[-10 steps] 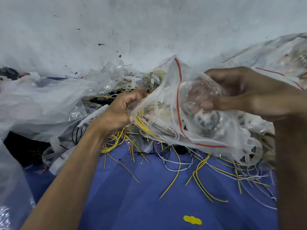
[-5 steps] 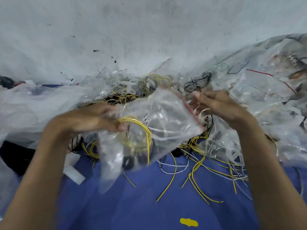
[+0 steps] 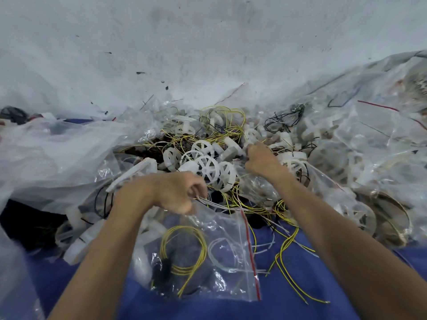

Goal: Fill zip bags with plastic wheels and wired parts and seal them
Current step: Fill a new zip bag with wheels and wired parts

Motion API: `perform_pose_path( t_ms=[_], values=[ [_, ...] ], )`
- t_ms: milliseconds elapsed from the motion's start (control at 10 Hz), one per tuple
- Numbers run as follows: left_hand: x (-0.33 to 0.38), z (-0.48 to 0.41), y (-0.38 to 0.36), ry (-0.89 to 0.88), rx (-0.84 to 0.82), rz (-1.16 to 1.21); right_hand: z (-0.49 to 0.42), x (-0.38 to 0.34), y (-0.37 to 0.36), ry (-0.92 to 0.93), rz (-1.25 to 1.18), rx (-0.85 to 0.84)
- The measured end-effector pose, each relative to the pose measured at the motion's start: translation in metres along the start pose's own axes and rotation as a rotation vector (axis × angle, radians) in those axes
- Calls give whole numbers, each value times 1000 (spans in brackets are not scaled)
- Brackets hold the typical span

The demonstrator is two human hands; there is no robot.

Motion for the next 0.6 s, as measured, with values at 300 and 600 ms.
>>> perform_pose_path(
  t_ms=[300, 600],
  values=[
    [71, 23, -19, -67, 10, -144, -24, 28, -24, -200, 317, -117],
    [75, 13, -45, 55, -43, -343, -40, 6, -7, -131, 575, -228]
  ],
)
Point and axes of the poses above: each hand's wrist, its own z-axis away from the middle knuckle, its own y-axis out of the back of the hand, x = y × z, the point moved 5 cm from there along -z, towards the middle knuckle, and after that the axes turned 8 degrees about y, right-handed, at the moved point
